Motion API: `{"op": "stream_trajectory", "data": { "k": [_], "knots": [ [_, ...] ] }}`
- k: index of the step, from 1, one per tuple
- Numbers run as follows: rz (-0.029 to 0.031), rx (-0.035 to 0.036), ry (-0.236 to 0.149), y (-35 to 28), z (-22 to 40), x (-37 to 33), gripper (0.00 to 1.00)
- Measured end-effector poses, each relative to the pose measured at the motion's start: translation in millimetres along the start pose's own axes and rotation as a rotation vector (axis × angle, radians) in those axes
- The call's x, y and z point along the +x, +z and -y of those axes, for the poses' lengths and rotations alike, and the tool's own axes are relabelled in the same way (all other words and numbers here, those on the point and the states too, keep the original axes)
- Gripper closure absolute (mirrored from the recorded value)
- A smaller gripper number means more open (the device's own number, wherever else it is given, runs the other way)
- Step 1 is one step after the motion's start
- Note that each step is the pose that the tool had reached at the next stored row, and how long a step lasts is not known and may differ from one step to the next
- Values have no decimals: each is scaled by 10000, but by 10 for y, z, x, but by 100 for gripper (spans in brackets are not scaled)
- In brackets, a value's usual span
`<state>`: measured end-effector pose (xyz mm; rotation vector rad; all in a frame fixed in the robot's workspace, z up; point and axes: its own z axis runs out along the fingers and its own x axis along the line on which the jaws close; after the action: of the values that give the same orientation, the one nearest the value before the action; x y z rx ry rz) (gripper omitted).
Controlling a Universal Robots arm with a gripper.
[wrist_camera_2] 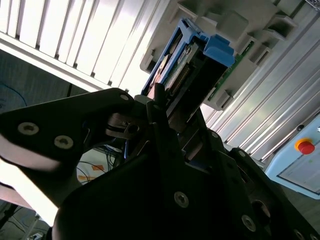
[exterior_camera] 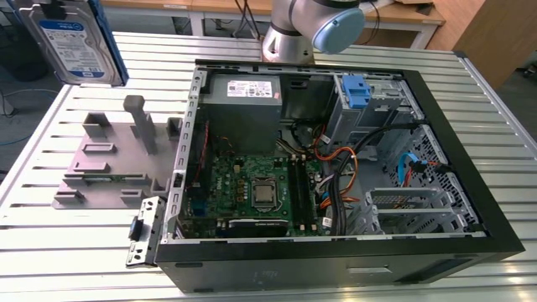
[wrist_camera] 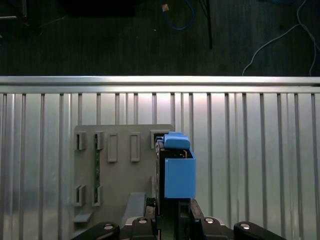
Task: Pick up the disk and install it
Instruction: 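Pick up the disk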
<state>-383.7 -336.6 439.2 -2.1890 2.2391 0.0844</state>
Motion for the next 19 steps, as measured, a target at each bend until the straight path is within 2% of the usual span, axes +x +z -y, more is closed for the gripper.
{"op": "stream_trajectory", "data": {
  "k": [3,10,16,19],
  "knots": [
    [0,0,0,-30,-1,-1,65],
    [-1,-2,0,-35,-1,-1,65],
    [0,0,0,-108,-3,-5,65],
    [1,2,0,-113,-4,-5,65]
  ]
}}
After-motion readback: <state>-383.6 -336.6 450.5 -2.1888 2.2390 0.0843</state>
